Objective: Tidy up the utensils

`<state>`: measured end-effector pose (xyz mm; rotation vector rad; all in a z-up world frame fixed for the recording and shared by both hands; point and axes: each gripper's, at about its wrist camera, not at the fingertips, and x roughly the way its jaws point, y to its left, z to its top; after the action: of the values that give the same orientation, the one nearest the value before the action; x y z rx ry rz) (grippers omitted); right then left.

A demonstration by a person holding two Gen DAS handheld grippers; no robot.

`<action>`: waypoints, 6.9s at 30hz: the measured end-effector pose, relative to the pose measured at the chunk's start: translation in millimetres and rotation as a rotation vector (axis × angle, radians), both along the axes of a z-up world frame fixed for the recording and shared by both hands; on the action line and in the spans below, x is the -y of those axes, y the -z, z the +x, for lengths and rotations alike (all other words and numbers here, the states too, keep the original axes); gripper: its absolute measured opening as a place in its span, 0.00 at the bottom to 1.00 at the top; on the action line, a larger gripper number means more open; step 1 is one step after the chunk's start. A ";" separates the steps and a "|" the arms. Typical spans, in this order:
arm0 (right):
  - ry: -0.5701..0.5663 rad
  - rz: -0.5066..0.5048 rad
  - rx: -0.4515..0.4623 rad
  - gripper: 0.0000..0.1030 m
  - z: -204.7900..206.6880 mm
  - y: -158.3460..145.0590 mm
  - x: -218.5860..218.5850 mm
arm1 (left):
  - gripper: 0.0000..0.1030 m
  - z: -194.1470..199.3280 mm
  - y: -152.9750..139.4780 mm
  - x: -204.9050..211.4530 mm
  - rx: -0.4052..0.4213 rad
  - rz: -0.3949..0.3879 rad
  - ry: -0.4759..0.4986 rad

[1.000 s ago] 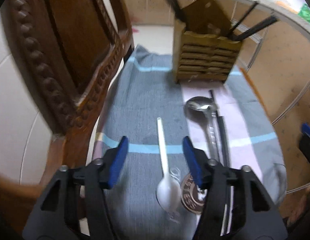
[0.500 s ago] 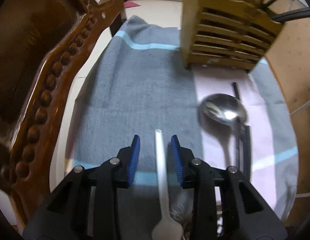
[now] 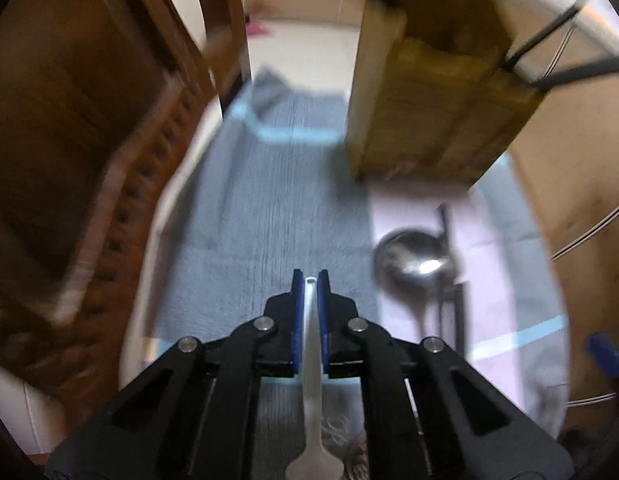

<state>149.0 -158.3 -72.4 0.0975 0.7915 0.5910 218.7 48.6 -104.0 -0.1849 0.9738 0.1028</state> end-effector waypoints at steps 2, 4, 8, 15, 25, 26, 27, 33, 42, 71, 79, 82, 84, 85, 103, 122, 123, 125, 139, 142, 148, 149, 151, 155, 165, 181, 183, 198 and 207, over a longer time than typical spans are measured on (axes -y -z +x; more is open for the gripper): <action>-0.056 0.004 -0.006 0.87 -3.6 1.6 -3.7 | 0.06 -22.4 -30.9 -1.0 0.093 -0.018 0.000; -0.127 -0.003 -0.001 0.87 -10.3 3.7 -9.6 | 0.06 -44.9 -55.5 -1.2 0.179 -0.027 0.003; -0.242 -0.015 -0.009 0.77 -22.8 10.0 -23.2 | 0.06 -92.5 -94.0 5.4 0.364 0.014 0.014; -0.401 -0.021 -0.154 0.40 -29.4 40.3 -54.6 | 0.06 -130.7 -126.0 9.3 0.552 0.066 0.042; -0.299 0.025 -0.240 0.33 -2.5 55.8 -53.9 | 0.06 -128.5 -120.9 -4.3 0.554 0.034 0.032; -0.292 0.024 -0.233 0.33 -1.6 54.5 -53.6 | 0.06 -128.7 -121.2 -5.1 0.554 0.032 0.029; -0.286 0.021 -0.217 0.33 -1.5 52.6 -54.7 | 0.06 -128.0 -121.0 -6.3 0.553 0.027 0.028; -0.201 0.067 -0.208 0.33 31.0 41.2 -60.6 | 0.06 -128.8 -122.8 -7.1 0.564 0.007 0.028; -0.128 0.157 -0.405 0.33 95.6 68.2 -66.8 | 0.06 -124.7 -115.0 -16.3 0.536 -0.007 0.025; 0.039 0.100 0.540 0.04 -64.5 -117.9 -17.0 | 0.06 -141.4 -126.3 -5.4 0.601 -0.028 0.032; 0.130 0.077 0.643 0.04 -86.0 -134.5 14.7 | 0.07 -153.2 -133.6 8.2 0.642 -0.027 0.053; 0.130 0.067 0.629 0.04 -86.1 -131.6 10.3 | 0.06 -151.6 -131.4 10.3 0.631 -0.023 0.057; 0.129 0.059 0.628 0.04 -86.9 -131.9 8.7 | 0.07 -150.1 -130.7 11.0 0.623 -0.022 0.059; 0.130 0.057 0.629 0.04 -89.0 -132.3 9.2 | 0.06 -149.9 -130.2 11.6 0.622 -0.020 0.059; 0.352 0.051 0.778 0.04 4.6 -205.0 -25.1 | 0.06 -129.2 -120.2 -5.2 0.609 -0.034 0.030; 0.476 -0.109 0.653 0.05 144.4 -86.9 -87.8 | 0.06 -118.8 -113.5 -16.0 0.577 -0.062 0.016; 0.463 -0.113 0.647 0.05 141.2 -83.3 -88.4 | 0.06 -119.7 -114.6 -16.6 0.577 -0.061 0.015; 0.434 -0.130 0.643 0.18 132.0 -78.9 -88.0 | 0.06 -118.6 -114.8 -16.1 0.576 -0.059 0.013; 0.395 0.035 0.721 0.97 -32.7 -104.5 20.7 | 0.06 -108.7 -105.8 -7.8 0.555 -0.052 0.013; 0.475 0.197 0.753 0.97 -81.6 -105.6 59.7 | 0.07 -107.6 -104.5 -3.4 0.553 -0.054 0.020; 0.558 0.213 0.793 0.97 -89.2 -84.2 73.2 | 0.07 -86.9 -133.2 1.3 0.601 -0.104 0.007; 0.555 0.218 0.766 0.97 -81.4 -81.8 75.9 | 0.06 -79.1 -142.8 4.6 0.617 -0.092 0.002; 0.557 0.241 0.728 0.97 -70.9 -76.3 81.9 | 0.06 -58.9 -167.0 10.1 0.665 -0.084 -0.005; 0.573 0.284 0.668 0.97 -54.3 -70.3 94.7 | 0.07 -12.4 -206.2 13.7 0.759 -0.101 -0.040; 0.588 0.335 0.610 0.97 -38.9 -59.4 118.0 | 0.07 93.8 -174.2 19.4 0.740 -0.086 -0.117; 0.548 0.317 0.605 0.97 -42.9 -70.9 117.9 | 0.89 -35.8 -147.8 32.3 0.634 -0.042 -0.005; 0.541 0.292 0.594 0.97 -48.0 -75.3 117.1 | 0.91 -72.8 -144.1 40.6 0.615 0.005 0.014; 0.314 -0.040 0.273 0.97 -105.8 -52.7 59.8 | 0.91 -188.5 -80.7 67.4 0.378 0.068 0.048; 0.330 -0.049 0.300 0.97 -115.5 -52.7 61.8 | 0.91 -193.2 -86.3 70.3 0.381 0.072 0.039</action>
<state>33.5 -220.1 -19.7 0.0893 0.4833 0.2638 25.5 -21.7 -17.7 -0.1132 0.5926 0.0636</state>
